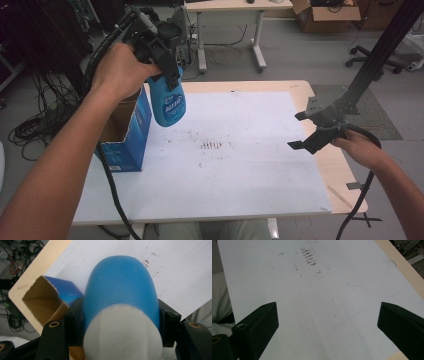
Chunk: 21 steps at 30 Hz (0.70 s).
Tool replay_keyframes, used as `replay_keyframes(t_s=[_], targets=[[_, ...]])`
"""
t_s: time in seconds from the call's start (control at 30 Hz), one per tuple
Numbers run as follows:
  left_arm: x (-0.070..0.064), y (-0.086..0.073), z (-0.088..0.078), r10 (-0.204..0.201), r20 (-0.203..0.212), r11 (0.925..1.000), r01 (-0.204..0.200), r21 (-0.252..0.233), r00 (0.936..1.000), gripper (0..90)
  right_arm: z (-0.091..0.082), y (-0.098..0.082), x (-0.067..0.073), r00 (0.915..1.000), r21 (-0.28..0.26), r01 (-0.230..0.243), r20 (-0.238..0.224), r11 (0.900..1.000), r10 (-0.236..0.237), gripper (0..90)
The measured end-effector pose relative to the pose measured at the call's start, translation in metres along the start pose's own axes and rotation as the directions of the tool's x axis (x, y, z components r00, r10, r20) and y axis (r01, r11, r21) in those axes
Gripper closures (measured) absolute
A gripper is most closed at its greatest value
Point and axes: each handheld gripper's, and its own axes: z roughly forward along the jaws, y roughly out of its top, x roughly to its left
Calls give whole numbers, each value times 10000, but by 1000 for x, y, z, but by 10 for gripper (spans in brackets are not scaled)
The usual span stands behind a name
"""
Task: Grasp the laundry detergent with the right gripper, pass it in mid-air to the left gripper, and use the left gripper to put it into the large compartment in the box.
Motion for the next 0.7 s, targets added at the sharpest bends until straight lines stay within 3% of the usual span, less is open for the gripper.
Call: replay_keyframes(t_s=[0.2, 0.4, 0.57, 0.7], targets=[[10, -7, -3, -616, -159, 9980, 617, 102, 9980, 379, 0, -5, 0, 9998, 274, -45, 179, 9996, 40, 33], [19, -15, -7, -1332, -248, 9909, 1335, 143, 9908, 380, -1, -10, 2, 9995, 520, -187, 265, 9985, 174, 22], [27, -22, -11, -2170, -348, 9759, 2176, 160, 9756, 380, -1, -13, 4, 9996, 631, -139, 255, 9979, 123, 22], [34, -28, -14, -2547, -479, 9663, 2561, 244, 9658, 380, -1, -16, 5, 9997, 743, -91, 252, 9972, 73, 22]])
